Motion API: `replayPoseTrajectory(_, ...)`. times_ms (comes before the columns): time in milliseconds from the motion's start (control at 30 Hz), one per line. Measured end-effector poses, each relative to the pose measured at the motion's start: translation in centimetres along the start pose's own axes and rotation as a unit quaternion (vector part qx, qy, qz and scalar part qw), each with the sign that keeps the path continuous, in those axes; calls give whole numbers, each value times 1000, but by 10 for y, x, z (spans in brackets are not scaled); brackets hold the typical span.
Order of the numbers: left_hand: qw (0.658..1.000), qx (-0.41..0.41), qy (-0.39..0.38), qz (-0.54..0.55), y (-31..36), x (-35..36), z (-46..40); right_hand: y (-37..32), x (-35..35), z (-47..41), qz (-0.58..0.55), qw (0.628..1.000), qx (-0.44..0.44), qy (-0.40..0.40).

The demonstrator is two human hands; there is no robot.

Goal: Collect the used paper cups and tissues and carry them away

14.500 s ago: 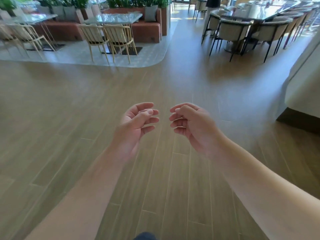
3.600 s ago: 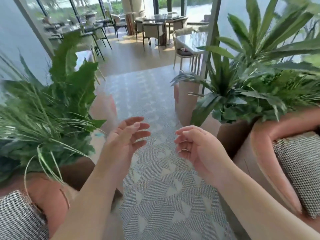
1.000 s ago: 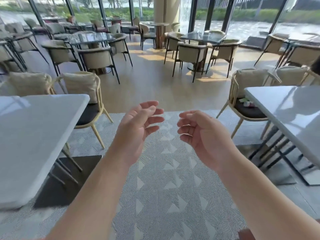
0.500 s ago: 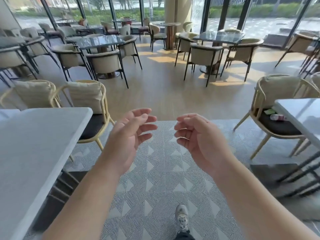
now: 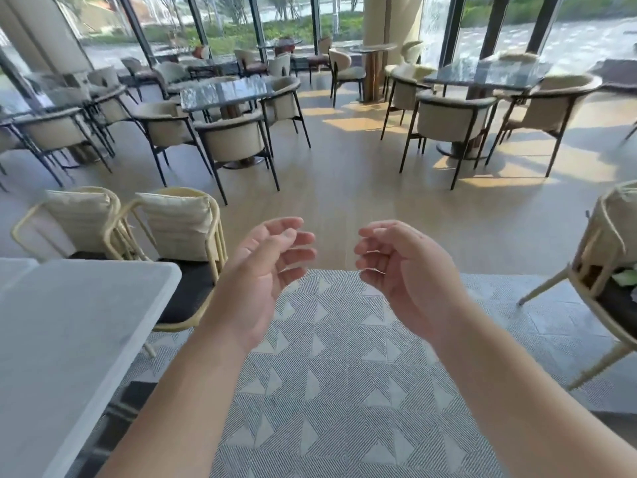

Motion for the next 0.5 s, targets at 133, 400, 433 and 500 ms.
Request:
replayPoseTrajectory(133, 1000, -4, 27, 11, -3, -20, -47, 12, 8, -54, 9, 999, 26, -26)
replayPoseTrajectory(400, 998, -25, 31, 48, -33, -70, -176, 45, 25, -187, 47, 997, 53, -14)
replayPoseTrajectory(433, 998, -28, 33, 55, -37, -78, -199, 47, 28, -208, 52, 997, 50, -7)
replayPoseTrajectory(500, 997, -34, 26, 62, -40, -92, -249, 46, 36, -254, 60, 997, 39, 10)
Point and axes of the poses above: each hand's wrist, its own z-axis away from the middle knuckle, its own x-axis out of the palm, y = z × x, the point moved 6 cm from there along -z, towards the middle knuckle, and after that the axes turned 4 degrees about -z, right-handed, at the moved point
